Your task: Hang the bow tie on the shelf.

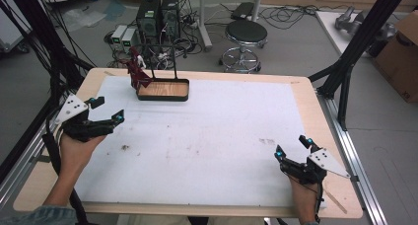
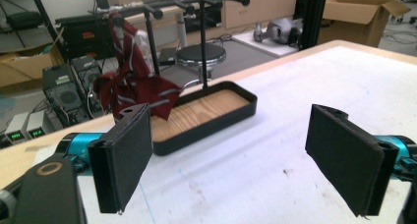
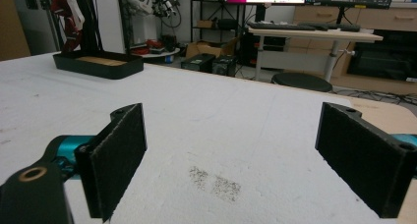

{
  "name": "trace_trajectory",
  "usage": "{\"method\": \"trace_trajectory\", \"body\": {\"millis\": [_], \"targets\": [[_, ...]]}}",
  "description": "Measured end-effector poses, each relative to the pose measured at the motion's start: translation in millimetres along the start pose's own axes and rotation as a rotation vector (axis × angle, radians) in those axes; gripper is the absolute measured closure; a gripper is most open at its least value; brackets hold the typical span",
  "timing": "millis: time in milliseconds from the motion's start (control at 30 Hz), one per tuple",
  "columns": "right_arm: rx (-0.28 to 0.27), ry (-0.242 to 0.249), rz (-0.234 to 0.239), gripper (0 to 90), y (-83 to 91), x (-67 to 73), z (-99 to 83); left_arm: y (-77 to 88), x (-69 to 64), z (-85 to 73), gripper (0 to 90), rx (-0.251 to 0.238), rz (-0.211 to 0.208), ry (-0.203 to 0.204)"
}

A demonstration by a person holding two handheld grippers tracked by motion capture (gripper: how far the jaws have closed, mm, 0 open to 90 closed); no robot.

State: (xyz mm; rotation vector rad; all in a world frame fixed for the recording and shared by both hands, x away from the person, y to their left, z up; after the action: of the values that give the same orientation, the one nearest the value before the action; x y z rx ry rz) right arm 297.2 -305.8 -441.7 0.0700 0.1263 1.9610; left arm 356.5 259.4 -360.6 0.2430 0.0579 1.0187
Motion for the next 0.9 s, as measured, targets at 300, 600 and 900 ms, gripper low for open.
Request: {"method": "trace_trajectory", "body": {"millis": [300,600,900], "targets": [[0.0,0.004,0.001,11.0,-1.4,1.3,0.3,10.2,-6.5,-26.9,18.3,0.023,0.009,0.026],[0.003,0.003,0.002,11.0,-3.7,2.2,-0.1,20.3,-11.6,-50.2,18.3,0.027,0.036,0.035],[0.009,0.009,0.003,11.0,-5.2,2.1,-1.2,24.1,-16.6,-69.8,18.4,0.05,0.049,0.04]]}}
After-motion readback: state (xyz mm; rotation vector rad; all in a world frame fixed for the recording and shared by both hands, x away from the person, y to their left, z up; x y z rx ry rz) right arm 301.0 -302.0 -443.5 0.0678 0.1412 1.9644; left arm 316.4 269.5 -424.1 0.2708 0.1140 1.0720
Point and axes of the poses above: each handheld gripper's, and its own axes: y roughly backward along the jaws, z roughly out of its top, x roughly to its left, the point moved 5 cm from there along -y, roughly forward along the jaws
